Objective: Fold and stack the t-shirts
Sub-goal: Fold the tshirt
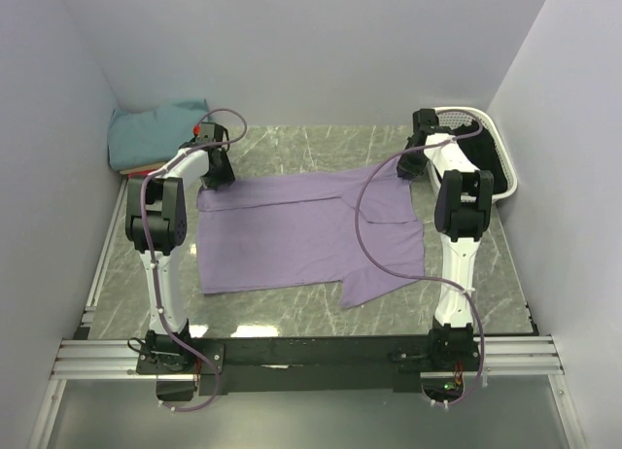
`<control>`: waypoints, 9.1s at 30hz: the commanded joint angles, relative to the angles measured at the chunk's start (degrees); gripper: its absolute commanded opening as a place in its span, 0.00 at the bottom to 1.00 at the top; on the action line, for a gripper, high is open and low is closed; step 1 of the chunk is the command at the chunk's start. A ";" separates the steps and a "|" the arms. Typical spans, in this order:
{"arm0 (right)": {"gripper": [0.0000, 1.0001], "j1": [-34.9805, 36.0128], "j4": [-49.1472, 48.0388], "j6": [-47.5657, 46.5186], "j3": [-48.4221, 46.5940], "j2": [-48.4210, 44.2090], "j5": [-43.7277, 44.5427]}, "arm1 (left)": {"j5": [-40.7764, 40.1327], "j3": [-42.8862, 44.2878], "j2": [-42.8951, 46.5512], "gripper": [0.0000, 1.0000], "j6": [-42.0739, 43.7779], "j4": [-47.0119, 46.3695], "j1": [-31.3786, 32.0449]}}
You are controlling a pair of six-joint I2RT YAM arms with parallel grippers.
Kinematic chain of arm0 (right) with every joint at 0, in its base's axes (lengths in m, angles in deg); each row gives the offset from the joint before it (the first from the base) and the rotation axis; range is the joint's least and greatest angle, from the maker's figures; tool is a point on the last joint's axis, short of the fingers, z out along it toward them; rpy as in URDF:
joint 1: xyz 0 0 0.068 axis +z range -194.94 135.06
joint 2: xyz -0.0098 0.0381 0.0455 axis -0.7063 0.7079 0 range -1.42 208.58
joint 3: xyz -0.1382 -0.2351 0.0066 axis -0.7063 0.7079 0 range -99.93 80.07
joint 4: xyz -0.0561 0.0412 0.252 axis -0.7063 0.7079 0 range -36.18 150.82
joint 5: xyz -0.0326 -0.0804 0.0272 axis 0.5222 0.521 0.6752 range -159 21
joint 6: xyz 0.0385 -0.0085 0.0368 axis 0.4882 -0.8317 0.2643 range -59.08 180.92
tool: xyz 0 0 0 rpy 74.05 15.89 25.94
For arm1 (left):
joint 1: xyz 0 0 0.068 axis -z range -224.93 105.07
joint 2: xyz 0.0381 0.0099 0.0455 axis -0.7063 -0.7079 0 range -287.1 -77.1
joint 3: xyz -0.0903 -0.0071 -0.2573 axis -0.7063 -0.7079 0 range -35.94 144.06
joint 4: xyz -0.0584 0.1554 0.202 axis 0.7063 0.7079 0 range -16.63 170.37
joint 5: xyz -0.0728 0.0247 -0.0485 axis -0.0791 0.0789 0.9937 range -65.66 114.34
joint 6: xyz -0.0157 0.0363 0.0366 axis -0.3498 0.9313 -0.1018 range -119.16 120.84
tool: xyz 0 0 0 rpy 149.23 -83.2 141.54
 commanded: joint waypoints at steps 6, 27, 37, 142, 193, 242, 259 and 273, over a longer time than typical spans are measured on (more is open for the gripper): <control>0.28 -3.15 -2.85 -1.86 4.11 -3.85 5.27 | -4.19 2.27 -0.47 0.52 1.89 1.07 -0.18; 0.40 3.44 -17.62 -6.88 36.53 -40.14 -15.12 | 10.66 -25.03 29.22 0.57 -6.37 -12.28 0.09; 0.40 17.40 -11.74 -11.01 43.84 -43.24 -15.84 | 4.26 -49.14 53.82 0.57 -15.33 -11.33 0.44; 0.37 26.38 -16.05 -9.61 47.63 -23.81 -20.32 | -1.23 -35.88 36.73 0.88 -14.99 -11.83 4.85; 0.37 26.29 -14.38 -10.58 44.03 -18.27 -18.65 | 14.27 -48.62 25.45 0.31 -23.07 -45.52 -7.47; 0.38 24.79 -13.41 -7.41 45.43 -15.20 -10.74 | 21.04 -53.80 26.95 0.40 -23.33 -50.87 -10.55; 0.39 24.62 -12.27 -4.60 47.27 -15.11 -5.82 | 14.89 -41.43 28.62 0.01 -11.30 -33.32 -10.90; 0.38 24.53 -11.21 -2.67 48.68 -15.11 -1.68 | -3.21 -24.03 23.36 0.09 -0.57 -6.95 -12.04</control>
